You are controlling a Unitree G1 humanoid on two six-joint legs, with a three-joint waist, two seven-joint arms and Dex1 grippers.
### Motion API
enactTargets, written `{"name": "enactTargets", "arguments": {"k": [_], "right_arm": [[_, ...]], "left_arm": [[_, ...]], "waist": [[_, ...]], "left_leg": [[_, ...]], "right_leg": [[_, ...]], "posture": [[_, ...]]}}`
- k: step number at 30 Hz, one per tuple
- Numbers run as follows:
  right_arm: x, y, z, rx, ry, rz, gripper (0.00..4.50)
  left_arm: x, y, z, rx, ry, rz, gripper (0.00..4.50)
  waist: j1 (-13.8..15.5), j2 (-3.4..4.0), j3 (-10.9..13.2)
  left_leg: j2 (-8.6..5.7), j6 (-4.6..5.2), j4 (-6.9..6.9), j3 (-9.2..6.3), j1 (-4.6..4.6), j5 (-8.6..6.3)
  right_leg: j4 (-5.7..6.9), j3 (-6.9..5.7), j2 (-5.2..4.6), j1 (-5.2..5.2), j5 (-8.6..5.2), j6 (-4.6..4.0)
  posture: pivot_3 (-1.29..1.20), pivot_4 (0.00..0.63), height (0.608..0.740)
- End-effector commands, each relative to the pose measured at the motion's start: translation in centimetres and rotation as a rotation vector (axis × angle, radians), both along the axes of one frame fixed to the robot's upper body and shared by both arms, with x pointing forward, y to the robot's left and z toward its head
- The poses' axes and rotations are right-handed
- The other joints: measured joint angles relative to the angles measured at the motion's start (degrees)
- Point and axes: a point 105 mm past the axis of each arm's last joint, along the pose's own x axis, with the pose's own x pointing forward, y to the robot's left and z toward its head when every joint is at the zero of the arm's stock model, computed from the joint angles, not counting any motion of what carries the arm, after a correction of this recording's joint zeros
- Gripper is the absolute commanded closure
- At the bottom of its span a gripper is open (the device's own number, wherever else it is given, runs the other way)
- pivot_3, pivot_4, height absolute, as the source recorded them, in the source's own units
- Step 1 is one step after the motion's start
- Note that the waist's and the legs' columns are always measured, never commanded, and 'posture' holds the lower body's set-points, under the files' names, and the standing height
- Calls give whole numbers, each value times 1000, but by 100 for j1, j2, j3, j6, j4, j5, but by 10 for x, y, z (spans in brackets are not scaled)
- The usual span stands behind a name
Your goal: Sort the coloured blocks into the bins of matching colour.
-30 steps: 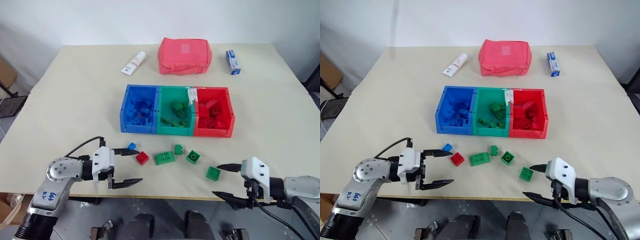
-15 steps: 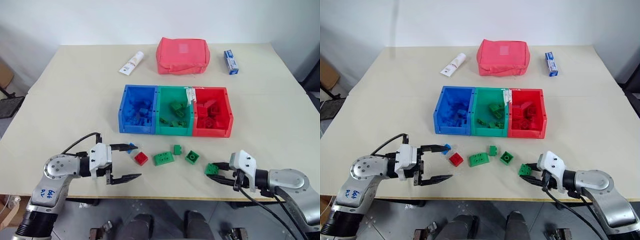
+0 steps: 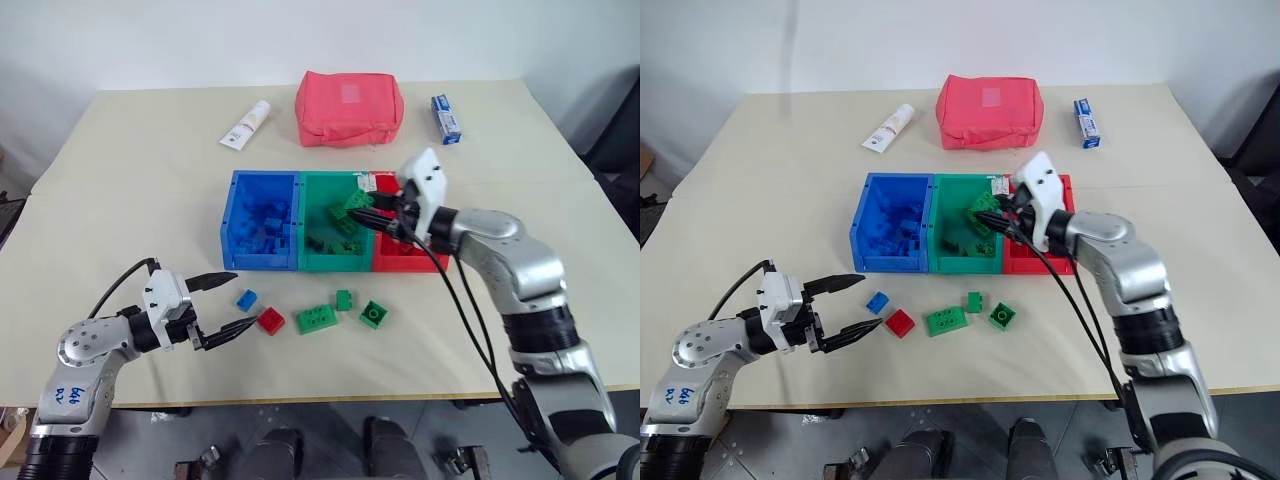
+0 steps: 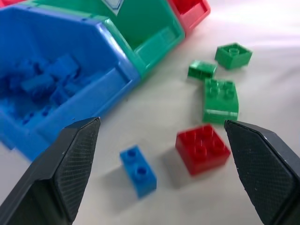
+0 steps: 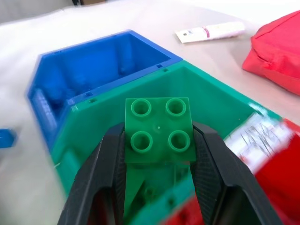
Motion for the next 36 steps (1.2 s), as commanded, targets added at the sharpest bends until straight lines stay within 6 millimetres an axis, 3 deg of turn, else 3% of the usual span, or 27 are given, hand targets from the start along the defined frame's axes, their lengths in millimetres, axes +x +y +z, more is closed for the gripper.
{"name": "enactTargets", "arguments": {"k": [1,5,9,12,16,19,22,25,31,34,36], "right_arm": [[-2,-4,14,1,-88,19,1296],[-22,-21,15,12,-140,80,45],[-45,-44,5,-33,-165,99,15],[-81,-83,-23,-135,-157,118,15],[-106,-127,-48,-236,-102,41,15],[-121,-141,-59,-256,-37,27,15],[-127,-138,-65,-270,-8,49,15],[-128,-119,-77,-351,103,72,15],[-99,-67,-77,-306,130,13,15],[-93,-56,-87,-329,165,11,15],[-91,-52,-93,-346,177,11,406]], "left_arm": [[1,7,9,10,-41,18,0],[1,3,9,18,-43,-12,0],[1,-3,8,33,-33,-51,0],[2,-11,5,81,-42,-132,0],[5,-18,-1,128,-40,-207,0],[6,-26,-8,191,-65,-293,0],[12,-33,-4,152,-77,-306,0],[13,-37,-3,147,-74,-327,0],[9,-38,-7,139,-53,-325,0],[6,-38,-8,133,-53,-311,0],[4,-36,-7,129,-55,-290,0]], "waist": [[40,1,1],[44,1,1],[38,1,1],[75,1,1],[91,2,1],[54,2,1],[27,2,1],[19,2,1],[47,2,1],[67,1,1],[102,1,2]], "left_leg": [[0,0,1,0,-1,0],[-6,4,5,-1,-6,-2],[-6,7,1,0,-6,-4],[-5,7,3,5,-6,-4],[-4,9,11,21,0,-8],[4,10,13,43,17,-6],[31,8,10,80,30,-7],[43,1,11,84,29,-11],[55,-7,14,82,20,-17],[51,-2,13,78,15,-19],[48,4,14,73,11,-23]], "right_leg": [[-1,0,0,0,0,0],[-1,0,-2,0,2,0],[-4,-2,-2,0,2,0],[-5,-2,-2,0,2,0],[-30,2,-1,6,4,5],[-28,8,-1,17,8,12],[-28,4,4,15,11,18],[-25,6,14,6,11,17],[-30,5,23,-1,15,8],[-38,3,22,-1,22,-4],[-44,0,22,-1,25,-9]], "posture": [[0,150,740],[0,150,740],[0,150,740],[0,150,740],[0,150,740],[0,150,740],[0,150,740],[0,150,740],[0,150,740],[0,150,740],[0,150,740]]}}
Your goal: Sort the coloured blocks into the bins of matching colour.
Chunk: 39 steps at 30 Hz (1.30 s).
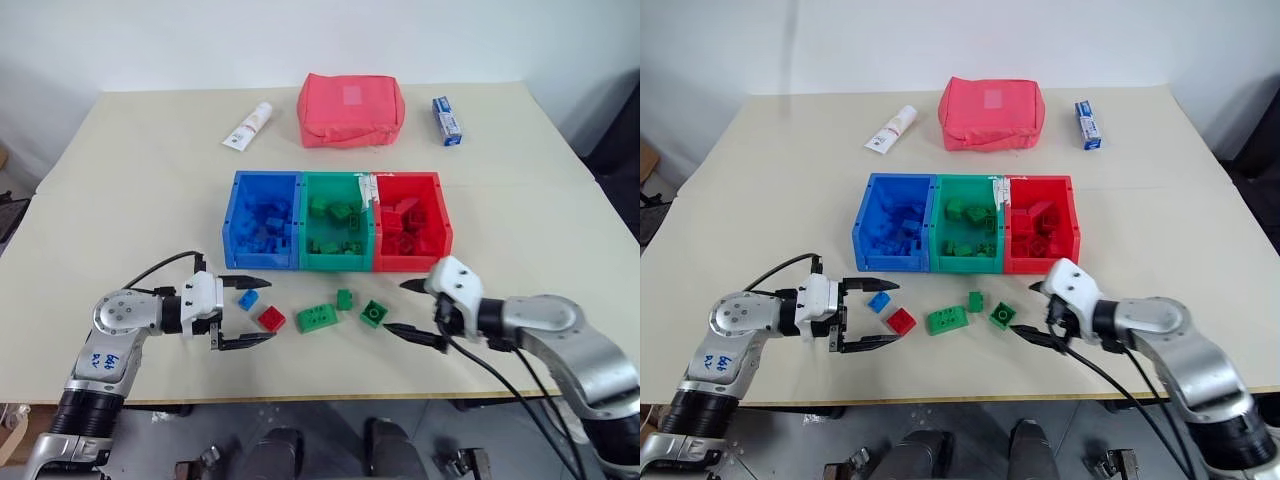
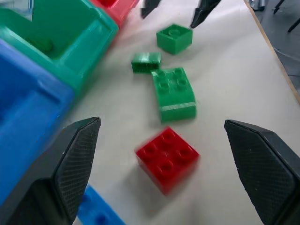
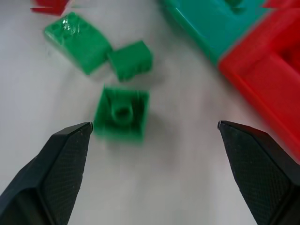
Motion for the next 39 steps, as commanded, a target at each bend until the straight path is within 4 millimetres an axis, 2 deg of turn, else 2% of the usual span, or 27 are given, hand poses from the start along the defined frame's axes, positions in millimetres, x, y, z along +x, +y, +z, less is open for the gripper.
{"name": "enactTargets", "arguments": {"k": [1,8,10,13,14,18,21,22,26,29,32,34,36,39], "right_arm": [[4,2,-6,-36,2,-16,634],[11,14,8,18,-29,22,2956],[13,17,22,66,-61,38,3039],[33,31,80,304,-152,4,3039],[40,33,92,341,-173,-12,3039],[73,44,112,342,-265,-78,3039],[97,50,115,339,-261,-139,3039],[99,54,117,330,-272,-124,2313],[97,54,122,336,-316,-70,1077],[79,43,121,352,-338,14,63],[52,24,107,324,-322,100,20],[4,-3,73,245,-212,250,20],[-10,-22,56,163,-197,222,20],[-23,-50,41,165,-156,134,20]], "left_arm": [[-4,1,11,-23,-44,19,0],[-8,5,13,-44,-41,68,0],[-6,6,17,-80,-42,99,0],[-2,12,27,-173,-29,189,0],[-2,15,28,-186,-24,212,0],[-1,24,25,-203,-9,282,0],[-1,27,24,-196,-8,298,0],[-1,27,24,-193,-10,299,0],[-1,31,26,-185,-15,312,0],[-2,36,26,-171,-18,321,0],[-3,36,25,-154,-16,308,0],[-4,33,20,-87,-55,247,0],[-3,31,19,-66,-78,221,0],[-8,23,16,-61,-80,129,0]], "waist": [[21,0,0],[16,0,0],[-5,0,0],[-61,0,1],[-93,2,2],[-79,2,1],[-82,2,1],[-72,2,1],[-71,2,1],[-69,2,1],[-56,2,1],[5,2,1],[82,2,1],[18,2,4]], "left_leg": [[-1,4,0,0,-1,-2],[4,4,1,6,0,-7],[8,1,2,7,1,-6],[13,-1,3,8,1,-5],[16,-3,3,12,3,-4],[33,-19,-5,8,11,-5],[33,-19,-7,9,4,-7],[31,-19,-5,11,-1,-7],[28,-18,-4,11,-11,-8],[30,-18,-6,16,-20,-8],[29,-17,-8,16,-24,-9],[28,-15,-6,20,-28,-10],[31,-9,-7,15,-31,-22],[34,3,11,76,-23,-31]], "right_leg": [[-4,0,0,0,1,-1],[-5,0,3,0,1,-1],[-4,1,7,-1,1,-1],[-4,2,11,0,2,-2],[-2,6,14,-1,3,-1],[5,6,34,-7,6,-17],[31,7,37,-17,9,-24],[34,7,34,-22,9,-25],[39,4,32,-34,10,-27],[43,4,32,-49,10,-27],[42,-1,31,-53,10,-27],[39,1,29,-53,10,-27],[15,-12,31,-51,9,-28],[12,10,26,-54,13,-21]], "posture": [[0,150,740],[0,150,740],[0,150,740],[0,150,740],[0,150,740],[0,150,740],[0,150,740],[0,150,740],[0,150,740],[0,150,740],[0,150,740],[0,150,740],[0,150,740],[0,150,740]]}}
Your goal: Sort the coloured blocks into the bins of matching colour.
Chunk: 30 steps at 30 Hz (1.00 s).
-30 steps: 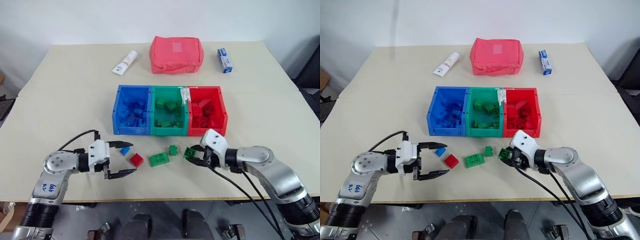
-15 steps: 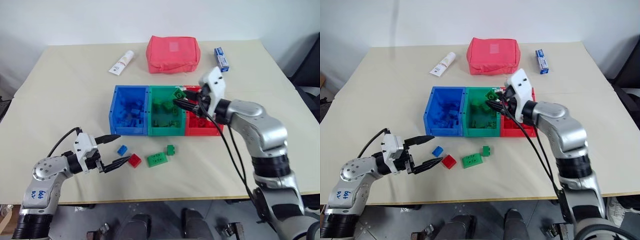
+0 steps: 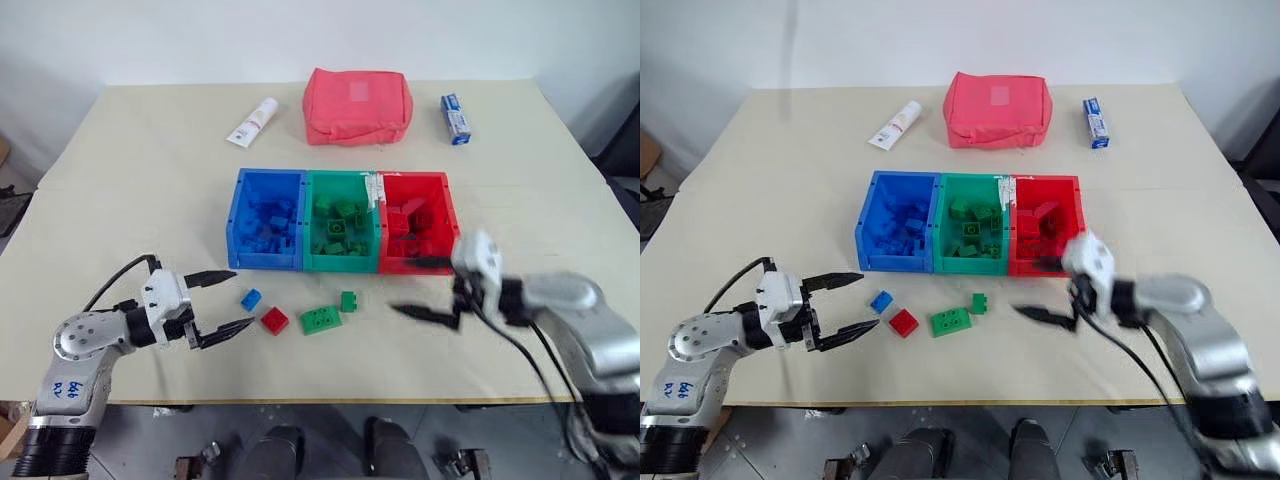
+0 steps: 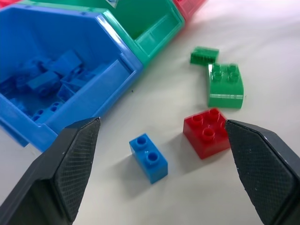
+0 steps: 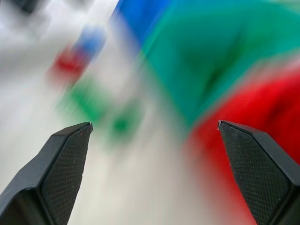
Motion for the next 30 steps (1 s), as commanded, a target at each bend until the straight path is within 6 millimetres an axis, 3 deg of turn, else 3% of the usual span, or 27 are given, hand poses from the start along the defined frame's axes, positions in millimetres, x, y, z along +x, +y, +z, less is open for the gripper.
{"name": "enactTargets", "arguments": {"k": [1,3,7,13,18,21,26,30], "right_arm": [[-16,-20,12,-23,-96,-4,20],[-18,-29,4,-65,-107,-22,20],[-11,-25,1,-56,-122,-27,20],[2,42,-6,-5,-29,151,20],[22,86,-17,1,6,195,20],[36,100,-27,-47,-14,190,20],[48,106,-32,-73,-11,179,20],[47,104,-33,-87,-3,200,994]], "left_arm": [[-6,-13,0,44,-32,-126,0],[-4,-15,-2,54,-28,-150,0],[1,-15,-3,52,-31,-156,0],[3,-12,-3,54,-26,-146,0],[-1,-8,-2,58,-24,-128,0],[-6,-7,-1,59,-21,-118,0],[-13,-6,0,61,-15,-103,0],[-15,-6,1,58,-17,-85,0]], "waist": [[-46,0,0],[-83,0,0],[-105,0,0],[-116,0,0],[-104,0,0],[-107,0,0],[-104,0,0],[-107,1,-1]], "left_leg": [[2,1,4,11,4,0],[8,1,6,25,34,1],[40,-8,4,34,66,-3],[75,-29,1,35,66,-18],[73,-31,6,30,30,-19],[70,-30,9,31,28,-19],[69,-30,9,31,23,-19],[72,-32,12,32,24,-18]], "right_leg": [[-3,0,-3,3,5,7],[-6,-2,-3,28,9,13],[-23,-5,22,57,11,16],[-24,-8,52,46,10,-4],[-19,-11,52,12,20,-25],[-16,-10,52,10,22,-28],[-11,-10,52,2,23,-30],[-3,-10,55,0,22,-33]], "posture": [[0,150,740],[0,150,740],[0,150,740],[0,150,740],[0,150,740],[0,150,740],[0,150,740],[0,150,740]]}}
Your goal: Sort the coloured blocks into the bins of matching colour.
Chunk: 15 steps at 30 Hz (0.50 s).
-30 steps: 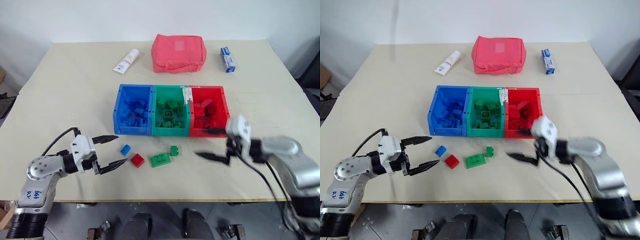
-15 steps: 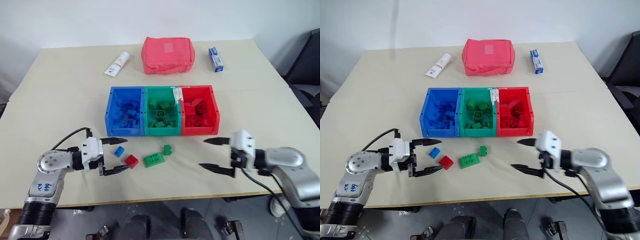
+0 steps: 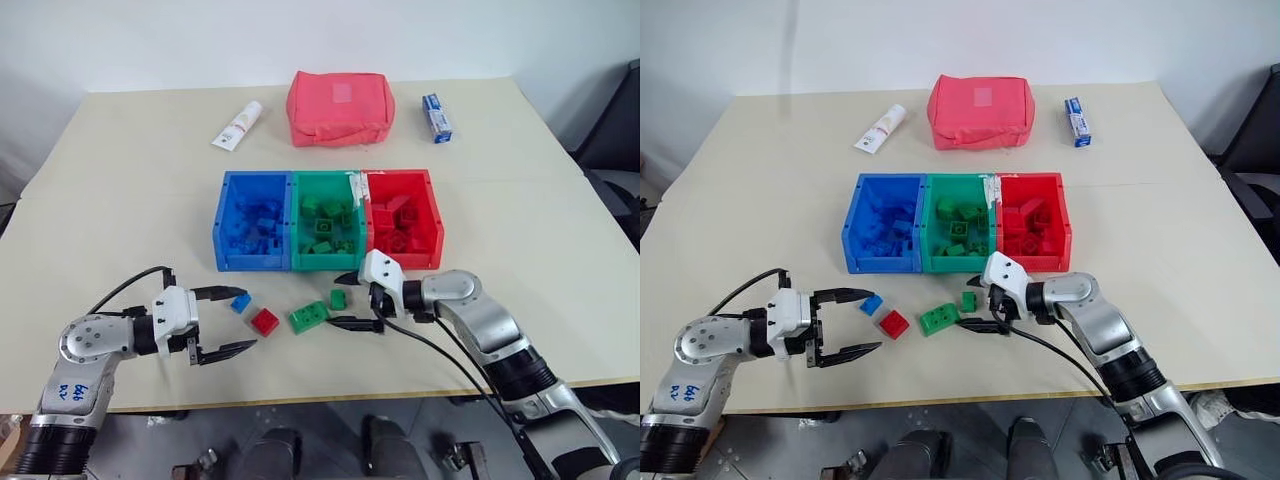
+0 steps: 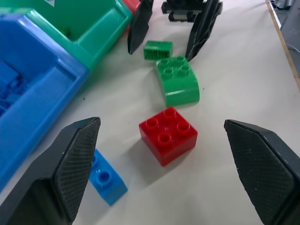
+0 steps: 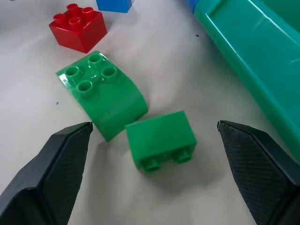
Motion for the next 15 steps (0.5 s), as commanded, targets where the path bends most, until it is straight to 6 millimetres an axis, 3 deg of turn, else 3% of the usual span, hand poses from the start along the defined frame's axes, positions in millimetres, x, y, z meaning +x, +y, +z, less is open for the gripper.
{"name": "enactTargets", "arguments": {"k": [1,5,10,15], "right_arm": [[-2,1,5,7,-13,26,1342],[-3,-1,21,46,-34,35,2660],[-2,-4,60,152,-81,26,2660],[30,-3,117,312,-142,-123,2660]], "left_arm": [[-2,0,10,-11,-36,9,0],[-2,-3,10,-24,-37,14,0],[6,-4,17,-100,-56,65,0],[11,-1,21,-175,-51,130,0]], "waist": [[0,0,0],[-6,0,0],[-4,0,0],[-31,0,0]], "left_leg": [[0,0,0,0,0,0],[0,-1,-1,6,-1,0],[0,0,-1,12,-3,0],[7,-6,2,17,-3,0]], "right_leg": [[4,0,0,-2,-1,-1],[23,1,-1,-11,-2,-5],[23,3,-2,-18,-2,-6],[28,6,3,-24,-2,-7]], "posture": [[0,150,740],[0,150,740],[0,150,740],[0,150,740]]}}
